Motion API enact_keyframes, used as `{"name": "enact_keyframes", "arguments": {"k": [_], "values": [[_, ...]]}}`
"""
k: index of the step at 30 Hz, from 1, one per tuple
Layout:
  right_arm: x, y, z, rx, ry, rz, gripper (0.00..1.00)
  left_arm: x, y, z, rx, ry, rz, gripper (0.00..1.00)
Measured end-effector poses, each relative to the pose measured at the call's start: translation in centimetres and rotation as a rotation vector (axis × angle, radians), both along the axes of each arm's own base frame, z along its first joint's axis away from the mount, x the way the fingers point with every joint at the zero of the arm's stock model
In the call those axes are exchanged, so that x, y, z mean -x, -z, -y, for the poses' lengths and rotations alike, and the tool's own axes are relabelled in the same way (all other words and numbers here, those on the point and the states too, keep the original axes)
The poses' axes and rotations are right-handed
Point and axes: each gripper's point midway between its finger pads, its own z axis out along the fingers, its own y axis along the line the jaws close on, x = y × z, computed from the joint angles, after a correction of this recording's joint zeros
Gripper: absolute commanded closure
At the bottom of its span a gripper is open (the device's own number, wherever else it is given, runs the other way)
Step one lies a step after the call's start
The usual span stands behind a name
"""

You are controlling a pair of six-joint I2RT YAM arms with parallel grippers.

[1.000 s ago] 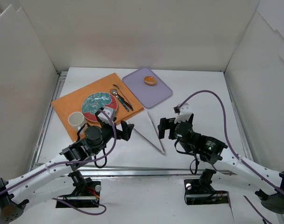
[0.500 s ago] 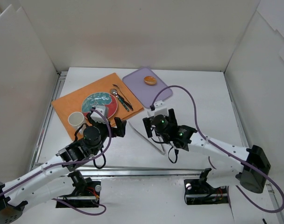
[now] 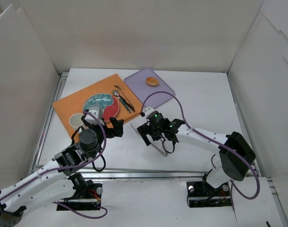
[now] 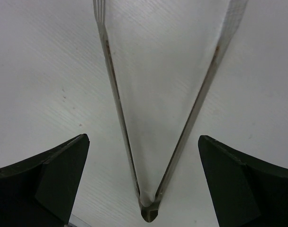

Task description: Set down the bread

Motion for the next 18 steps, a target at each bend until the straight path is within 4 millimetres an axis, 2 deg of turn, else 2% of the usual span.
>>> {"name": "enact_keyframes", "arguments": {"k": [5,18], "values": [[1.0,2.2,-0.6,0.030,-0.073,-0.079,0.02,0.1,-0.2,-0.1,0.005,0.001,0.004,0.00],[1.0,2.7,-0.2,0.057,-0.068,-0.084,0.02,-0.2,0.7,0.4,-0.019,0.008,-0.016,0.00]]}}
